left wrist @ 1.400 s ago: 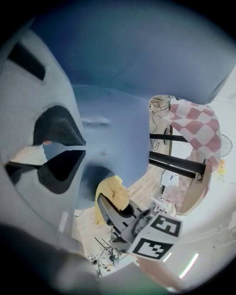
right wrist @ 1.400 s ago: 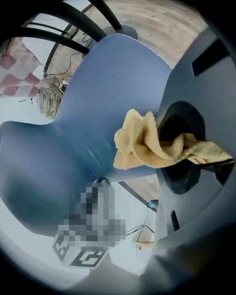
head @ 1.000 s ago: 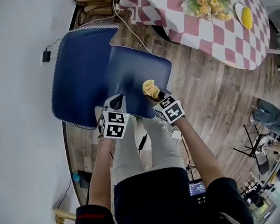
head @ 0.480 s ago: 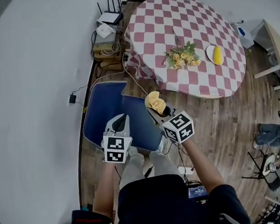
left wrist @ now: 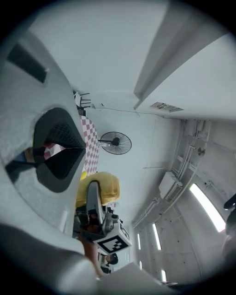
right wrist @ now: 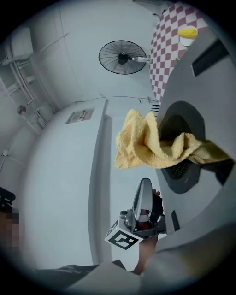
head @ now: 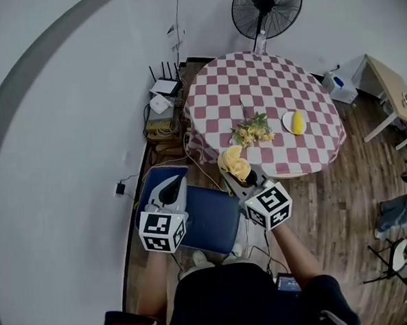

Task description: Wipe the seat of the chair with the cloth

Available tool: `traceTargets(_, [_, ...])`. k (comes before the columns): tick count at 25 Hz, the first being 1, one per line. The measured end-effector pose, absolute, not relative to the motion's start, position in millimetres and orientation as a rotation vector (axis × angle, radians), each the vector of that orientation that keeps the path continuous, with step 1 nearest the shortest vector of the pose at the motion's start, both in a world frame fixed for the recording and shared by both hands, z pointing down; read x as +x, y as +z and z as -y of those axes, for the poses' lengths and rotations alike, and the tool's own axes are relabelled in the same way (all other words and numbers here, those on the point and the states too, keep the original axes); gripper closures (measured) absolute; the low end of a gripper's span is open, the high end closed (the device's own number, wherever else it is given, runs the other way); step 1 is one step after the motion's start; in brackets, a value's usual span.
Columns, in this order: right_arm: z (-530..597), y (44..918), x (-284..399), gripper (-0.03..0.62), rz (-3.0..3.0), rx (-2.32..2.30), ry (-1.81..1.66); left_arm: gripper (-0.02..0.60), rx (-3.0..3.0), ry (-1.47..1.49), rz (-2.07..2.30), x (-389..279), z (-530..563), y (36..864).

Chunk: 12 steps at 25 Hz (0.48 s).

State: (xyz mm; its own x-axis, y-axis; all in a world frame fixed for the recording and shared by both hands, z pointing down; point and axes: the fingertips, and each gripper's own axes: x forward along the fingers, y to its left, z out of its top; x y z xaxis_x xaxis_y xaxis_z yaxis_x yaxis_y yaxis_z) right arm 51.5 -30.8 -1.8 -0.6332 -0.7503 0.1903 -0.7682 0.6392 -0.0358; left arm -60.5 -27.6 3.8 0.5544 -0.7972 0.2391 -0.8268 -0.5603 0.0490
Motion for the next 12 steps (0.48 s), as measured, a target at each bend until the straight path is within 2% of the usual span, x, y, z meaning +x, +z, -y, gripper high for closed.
traceTargets(6, [17,-59,63,0.539,2.722,1.317,-0.021,0.563,2.721,0.2,1.445,-58,19,-55])
traceTargets(12, [3,-78,84,0.539,2.732,1.422,-0.064,0.563,2.739,0.065,1.549,-68,4,-86])
